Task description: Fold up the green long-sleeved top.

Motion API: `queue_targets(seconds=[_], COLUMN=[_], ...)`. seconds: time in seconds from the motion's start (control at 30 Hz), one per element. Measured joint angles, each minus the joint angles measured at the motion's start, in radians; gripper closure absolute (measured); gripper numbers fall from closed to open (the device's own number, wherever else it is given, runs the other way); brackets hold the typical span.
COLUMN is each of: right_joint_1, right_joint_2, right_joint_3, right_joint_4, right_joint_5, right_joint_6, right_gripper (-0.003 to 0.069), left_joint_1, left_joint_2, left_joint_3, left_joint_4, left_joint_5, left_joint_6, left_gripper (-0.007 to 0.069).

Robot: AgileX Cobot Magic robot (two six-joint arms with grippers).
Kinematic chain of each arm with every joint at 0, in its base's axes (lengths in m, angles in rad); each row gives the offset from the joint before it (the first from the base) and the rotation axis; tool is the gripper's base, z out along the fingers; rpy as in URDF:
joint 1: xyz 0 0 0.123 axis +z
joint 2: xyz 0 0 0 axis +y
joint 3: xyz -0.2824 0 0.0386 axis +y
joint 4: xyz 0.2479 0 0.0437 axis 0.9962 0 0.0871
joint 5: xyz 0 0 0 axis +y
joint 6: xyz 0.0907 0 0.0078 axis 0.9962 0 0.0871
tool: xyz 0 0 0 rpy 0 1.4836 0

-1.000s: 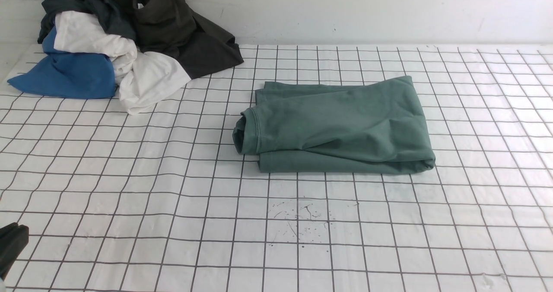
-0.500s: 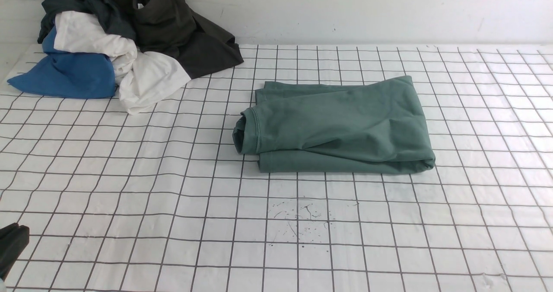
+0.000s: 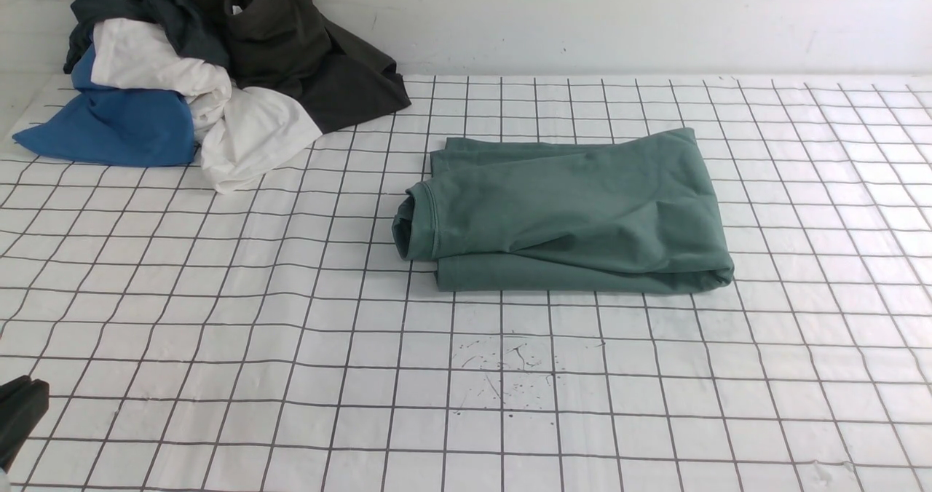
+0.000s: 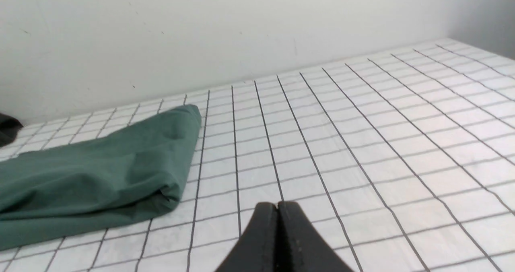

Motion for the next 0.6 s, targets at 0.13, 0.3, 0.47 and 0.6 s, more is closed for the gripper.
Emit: queue_targets(seconds=[0.13,0.3,0.47,0.6], right_joint_1=[0.000,0.000,0.000,0.000], right_joint_2=[0.000,0.000,0.000,0.000], right_joint_3=[0.000,-0.001,-0.002,-0.002], right_joint_4=[-0.013,0.017,0.106,0.124], right_joint_5=[0.067,0.071,0.077,0.077], right_joint_6=[0.023,-0.057,-0.249,-0.276], right_gripper=[0.0669,0.0669,0.0669,0.0669], left_joint_1=[0.000,0.000,0.000,0.000], left_joint_2=[0.000,0.000,0.000,0.000], left_joint_3=[0.000,0.000,0.000,0.000], left_joint_4=[0.000,0.000,0.000,0.000], left_joint_5=[0.000,0.000,0.000,0.000], left_joint_6=[0.000,0.000,0.000,0.000], left_gripper=[0.0631,0.0631,0.0631,0.0631])
